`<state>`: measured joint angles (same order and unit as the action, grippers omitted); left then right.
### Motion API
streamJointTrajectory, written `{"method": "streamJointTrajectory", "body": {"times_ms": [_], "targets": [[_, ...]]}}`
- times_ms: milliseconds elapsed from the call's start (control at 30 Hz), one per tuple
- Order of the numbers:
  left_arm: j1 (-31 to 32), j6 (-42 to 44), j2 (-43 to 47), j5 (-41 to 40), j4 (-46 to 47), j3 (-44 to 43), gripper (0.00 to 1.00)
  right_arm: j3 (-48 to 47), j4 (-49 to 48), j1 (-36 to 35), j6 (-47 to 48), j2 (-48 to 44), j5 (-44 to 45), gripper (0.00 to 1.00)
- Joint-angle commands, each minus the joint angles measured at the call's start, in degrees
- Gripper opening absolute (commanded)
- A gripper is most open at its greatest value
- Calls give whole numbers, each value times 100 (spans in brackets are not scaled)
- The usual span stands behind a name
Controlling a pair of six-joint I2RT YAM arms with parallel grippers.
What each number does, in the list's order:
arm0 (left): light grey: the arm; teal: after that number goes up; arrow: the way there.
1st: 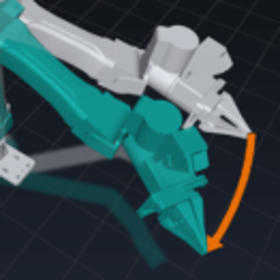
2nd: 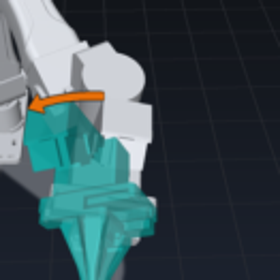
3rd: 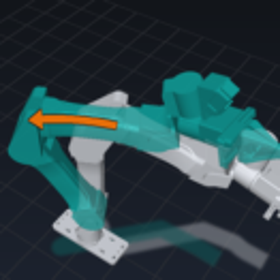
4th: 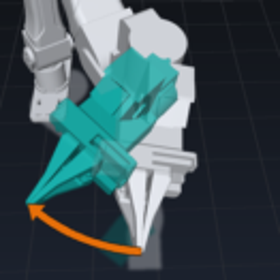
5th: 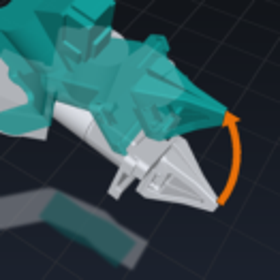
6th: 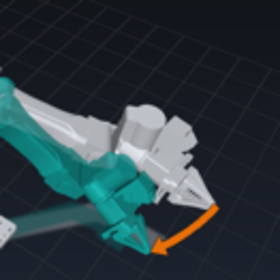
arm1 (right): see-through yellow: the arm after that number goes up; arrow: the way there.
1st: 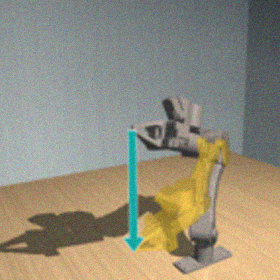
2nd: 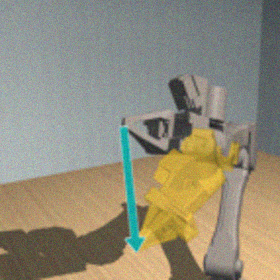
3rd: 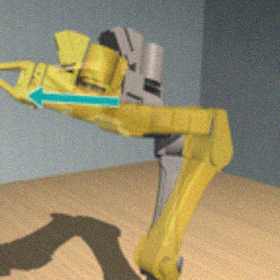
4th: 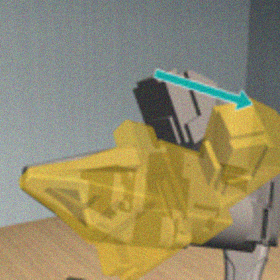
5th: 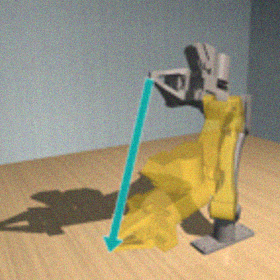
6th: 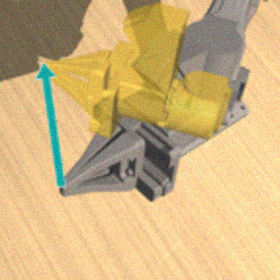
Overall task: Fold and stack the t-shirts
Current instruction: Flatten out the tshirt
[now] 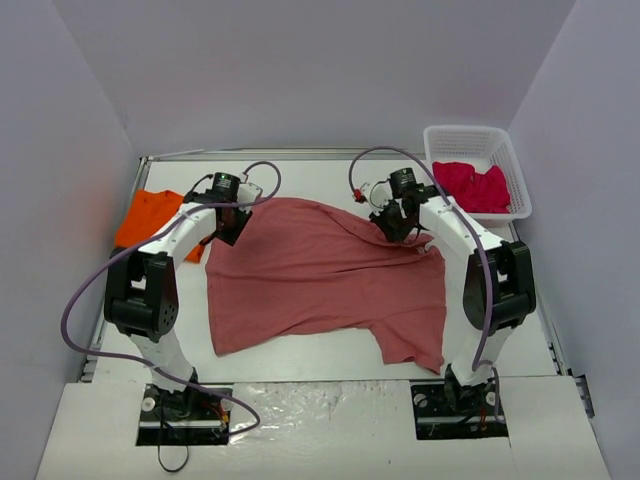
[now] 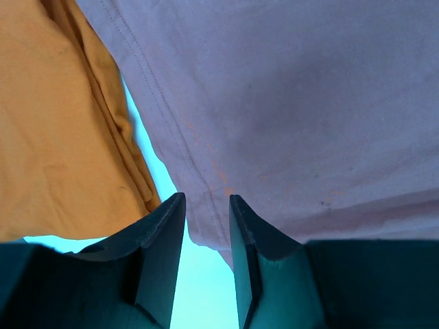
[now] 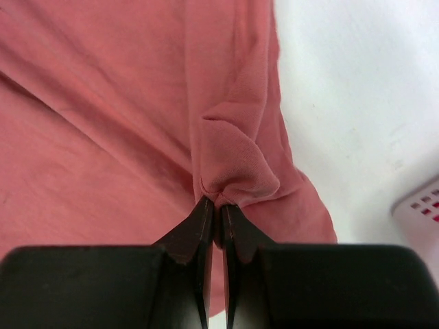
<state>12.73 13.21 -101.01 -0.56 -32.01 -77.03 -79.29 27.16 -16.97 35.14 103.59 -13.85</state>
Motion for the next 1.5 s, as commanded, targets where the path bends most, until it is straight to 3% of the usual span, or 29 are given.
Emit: {"method": "streamJointTrajectory", "body": {"times_ms": [0,233,400,467,567,800,1033,1200,1467], "targets": [[-16,-38,196,12,-25,-40,31,377,88,10,204,-252,470,0],[-16,-21,152,-6,-42,-40,31,941,-140,-227,161,-392,830,0],[-16,-3,108,-6,-68,-40,31,1423,-378,-946,90,-568,1523,22],[-16,-3,91,-6,-77,-40,31,1495,-387,-1141,38,-612,1569,36],[-16,15,55,-6,-86,-48,31,1556,-360,-1527,-68,-691,1648,40],[-16,32,-6,-6,-95,-57,31,1416,-272,-1546,-139,-858,1657,39],[-16,41,-41,3,-86,-31,31,845,-325,-748,-296,-850,1131,36],[-16,41,-68,12,-86,-31,31,292,-492,-290,-595,-385,1165,30],[-16,67,-59,3,-77,13,31,-95,-536,-122,-675,240,1174,27]]}}
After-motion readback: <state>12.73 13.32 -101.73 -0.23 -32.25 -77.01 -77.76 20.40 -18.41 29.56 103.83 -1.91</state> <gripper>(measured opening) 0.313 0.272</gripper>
